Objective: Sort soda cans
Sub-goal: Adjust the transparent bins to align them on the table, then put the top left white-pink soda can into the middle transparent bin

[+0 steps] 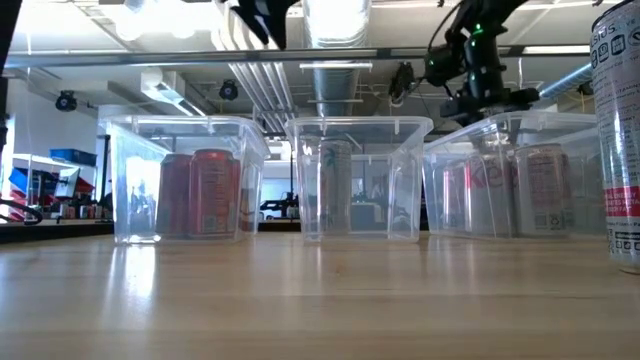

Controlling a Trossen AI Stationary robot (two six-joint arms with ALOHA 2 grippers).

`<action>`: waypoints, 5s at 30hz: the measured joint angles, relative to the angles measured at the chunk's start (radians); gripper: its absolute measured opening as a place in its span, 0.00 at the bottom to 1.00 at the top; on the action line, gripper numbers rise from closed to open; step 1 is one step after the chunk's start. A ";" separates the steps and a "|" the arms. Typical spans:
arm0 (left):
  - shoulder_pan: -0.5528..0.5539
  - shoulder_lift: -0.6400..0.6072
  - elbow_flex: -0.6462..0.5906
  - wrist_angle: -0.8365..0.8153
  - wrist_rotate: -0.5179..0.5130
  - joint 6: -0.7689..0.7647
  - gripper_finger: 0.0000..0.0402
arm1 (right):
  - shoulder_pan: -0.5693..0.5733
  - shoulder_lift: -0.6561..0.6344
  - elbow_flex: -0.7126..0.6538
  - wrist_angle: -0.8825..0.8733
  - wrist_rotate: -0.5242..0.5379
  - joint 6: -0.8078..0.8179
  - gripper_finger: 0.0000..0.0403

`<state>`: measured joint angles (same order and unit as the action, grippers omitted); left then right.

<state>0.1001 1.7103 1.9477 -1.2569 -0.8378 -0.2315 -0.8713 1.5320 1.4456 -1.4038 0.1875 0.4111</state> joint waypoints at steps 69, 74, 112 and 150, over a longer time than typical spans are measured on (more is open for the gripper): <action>0.039 -0.001 -0.137 0.293 0.017 0.113 0.65 | 0.608 -0.119 -0.152 -0.103 -0.256 0.451 0.65; 0.041 -0.001 -0.137 0.293 0.017 0.143 0.65 | 0.620 -0.108 -0.163 0.006 -0.296 0.485 0.68; 0.036 -0.001 -0.137 0.221 0.019 0.098 0.65 | -0.008 -0.117 -0.193 0.206 -0.059 0.172 0.53; 0.024 -0.067 -0.112 0.394 0.507 0.066 0.65 | 0.802 -0.203 0.070 0.205 0.145 0.208 0.93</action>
<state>0.1239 1.6437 1.8362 -0.8630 -0.3306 -0.1659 -0.0697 1.3288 1.5158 -1.1990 0.3324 0.6194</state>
